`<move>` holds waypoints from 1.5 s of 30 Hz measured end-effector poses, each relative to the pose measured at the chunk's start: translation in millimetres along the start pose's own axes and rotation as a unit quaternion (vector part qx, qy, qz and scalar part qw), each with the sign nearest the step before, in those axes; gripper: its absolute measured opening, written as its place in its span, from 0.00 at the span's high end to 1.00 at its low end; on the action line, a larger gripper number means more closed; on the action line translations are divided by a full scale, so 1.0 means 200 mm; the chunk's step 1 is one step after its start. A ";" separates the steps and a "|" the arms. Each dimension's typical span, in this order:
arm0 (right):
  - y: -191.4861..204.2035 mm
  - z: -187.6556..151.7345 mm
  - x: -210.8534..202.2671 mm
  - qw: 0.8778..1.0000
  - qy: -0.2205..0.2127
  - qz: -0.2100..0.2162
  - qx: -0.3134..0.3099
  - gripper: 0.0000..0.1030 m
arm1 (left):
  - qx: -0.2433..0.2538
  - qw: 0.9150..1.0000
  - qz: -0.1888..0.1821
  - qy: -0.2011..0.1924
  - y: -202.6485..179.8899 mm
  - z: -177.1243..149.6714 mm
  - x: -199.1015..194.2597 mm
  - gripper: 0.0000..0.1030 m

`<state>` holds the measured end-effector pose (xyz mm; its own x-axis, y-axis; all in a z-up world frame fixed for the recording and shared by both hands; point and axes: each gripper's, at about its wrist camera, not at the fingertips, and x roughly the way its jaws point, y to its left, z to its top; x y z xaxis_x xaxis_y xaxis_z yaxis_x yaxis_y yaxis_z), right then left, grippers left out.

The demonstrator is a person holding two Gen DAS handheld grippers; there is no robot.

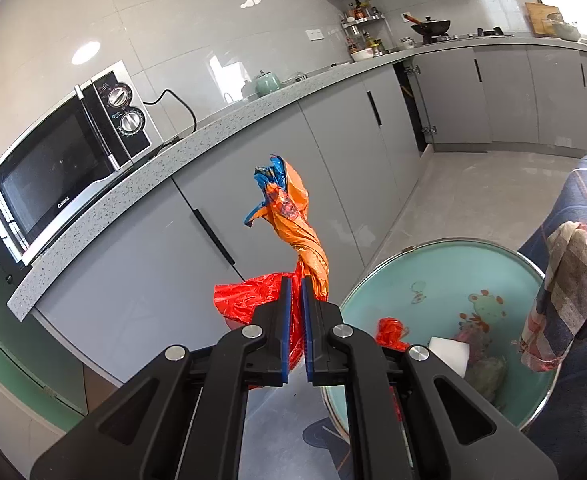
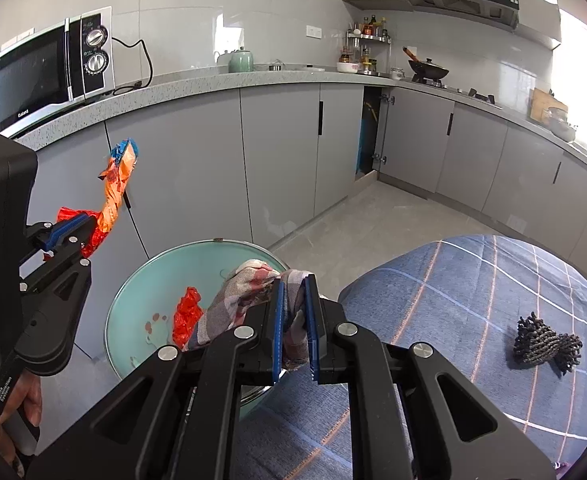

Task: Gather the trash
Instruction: 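Carry the orange bag and plaid cloth over the teal bin and open both tools, then move both tools back to the table over the remaining trash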

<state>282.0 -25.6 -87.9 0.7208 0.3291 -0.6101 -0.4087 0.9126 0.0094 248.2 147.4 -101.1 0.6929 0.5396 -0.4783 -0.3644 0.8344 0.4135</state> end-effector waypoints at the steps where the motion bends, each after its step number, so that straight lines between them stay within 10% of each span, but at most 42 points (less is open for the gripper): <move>1: 0.01 0.00 0.01 1.000 0.000 -0.001 -0.001 0.89 | -0.002 1.000 -0.001 0.000 0.00 0.00 0.01 0.94; 20: 0.07 -0.01 0.14 1.000 0.017 0.012 -0.021 0.87 | 0.008 1.000 -0.018 0.017 -0.05 -0.02 0.06 0.92; 25: 0.06 -0.02 0.16 1.000 0.018 0.020 -0.015 0.69 | 0.016 0.999 -0.029 0.021 -0.08 -0.04 0.06 0.90; 29: 0.03 -0.02 0.14 1.000 0.014 0.013 -0.008 0.60 | 0.021 0.999 -0.033 0.019 -0.10 -0.05 0.06 0.60; 45: -0.24 -0.13 -0.10 0.998 0.018 -0.061 0.021 0.47 | -0.001 0.999 -0.044 -0.002 -0.14 -0.06 -0.08 0.22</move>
<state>272.3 -82.2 -96.3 0.7426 0.2073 -0.6369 -0.2955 0.9547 -0.0338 240.0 115.4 -113.6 0.7255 0.4628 -0.5094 -0.3023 0.8792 0.3682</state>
